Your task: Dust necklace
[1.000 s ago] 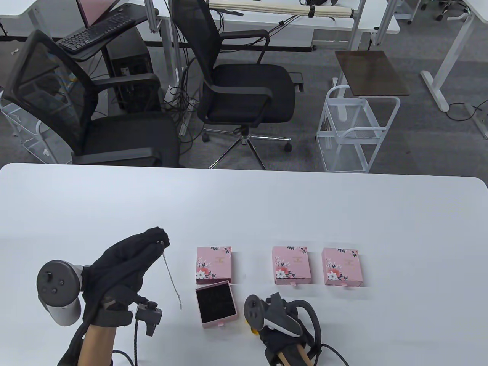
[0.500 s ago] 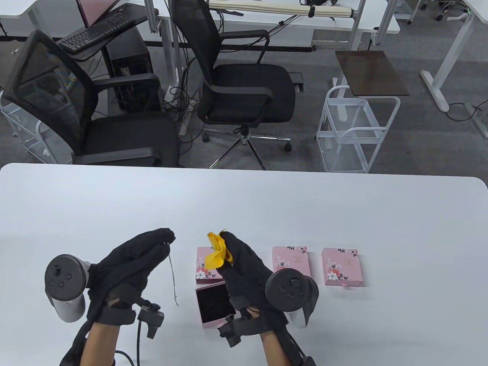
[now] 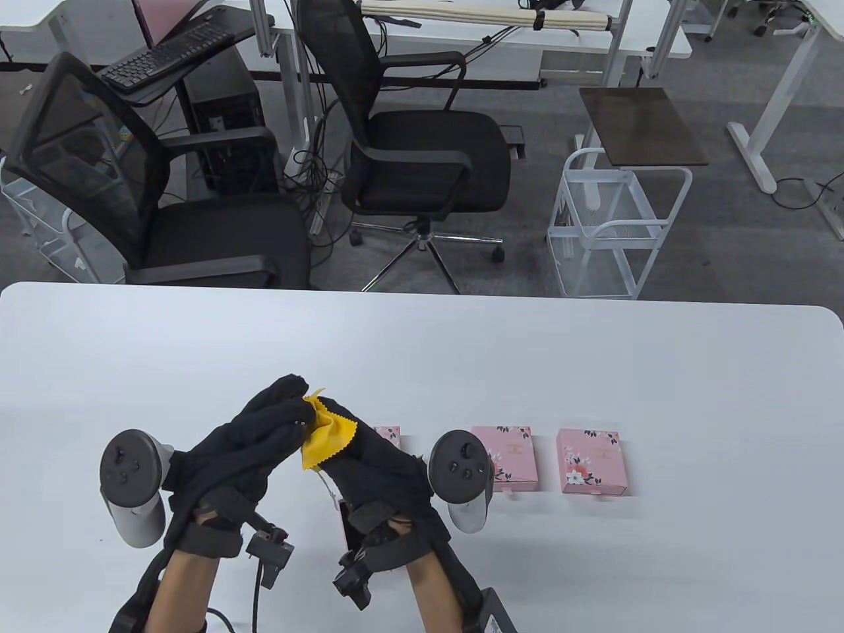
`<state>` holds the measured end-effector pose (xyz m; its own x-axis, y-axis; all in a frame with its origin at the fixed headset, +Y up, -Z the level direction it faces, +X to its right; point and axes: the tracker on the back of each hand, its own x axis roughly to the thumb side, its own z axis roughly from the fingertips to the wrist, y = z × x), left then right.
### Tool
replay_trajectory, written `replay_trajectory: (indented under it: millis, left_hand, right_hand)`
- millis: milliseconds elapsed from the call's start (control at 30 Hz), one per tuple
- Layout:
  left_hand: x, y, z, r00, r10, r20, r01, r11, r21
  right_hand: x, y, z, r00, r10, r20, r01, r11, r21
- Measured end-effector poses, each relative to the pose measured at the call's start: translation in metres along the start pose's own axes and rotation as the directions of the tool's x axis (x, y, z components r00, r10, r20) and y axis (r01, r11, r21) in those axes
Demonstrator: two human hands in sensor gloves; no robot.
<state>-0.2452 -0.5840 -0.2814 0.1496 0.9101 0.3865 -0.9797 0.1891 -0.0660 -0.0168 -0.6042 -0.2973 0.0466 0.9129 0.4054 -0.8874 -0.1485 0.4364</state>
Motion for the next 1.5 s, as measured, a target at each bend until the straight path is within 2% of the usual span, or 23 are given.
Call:
replay_trajectory:
  millis: [167,400,600,733,933,1233,1500]
  left_hand:
    - [-0.002,-0.005,-0.001,1.000,0.002,-0.001,-0.002,0.999,-0.036]
    - [-0.002,-0.007,-0.002,1.000,0.023,-0.001,-0.023,0.997,-0.072]
    - [0.002,-0.005,-0.001,1.000,0.006,0.021,-0.004,0.997,-0.083]
    - [0.008,-0.003,0.001,0.994,-0.105,0.041,0.108,0.993,-0.050]
    - [0.009,-0.003,0.002,0.997,-0.071,0.041,0.073,0.995,-0.061]
    - [0.009,-0.002,0.002,0.992,-0.118,0.047,0.120,0.992,-0.041]
    - [0.009,-0.002,0.003,0.991,-0.124,0.055,0.125,0.992,-0.013]
  right_hand:
    - [-0.004,0.001,-0.001,0.997,-0.080,-0.021,0.081,0.994,0.074]
    - [-0.003,-0.003,0.000,0.995,-0.096,-0.021,0.097,0.993,0.059]
    - [0.002,-0.004,0.001,1.000,0.031,0.000,-0.031,0.998,0.057]
    - [0.005,-0.001,0.002,0.992,0.128,0.010,-0.128,0.991,0.041]
    - [0.009,0.000,0.004,0.987,0.162,0.011,-0.162,0.987,0.005]
    - [0.009,0.002,0.004,0.982,0.188,0.018,-0.188,0.982,0.008]
    - [0.009,0.001,0.007,0.976,0.217,0.008,-0.216,0.974,-0.067]
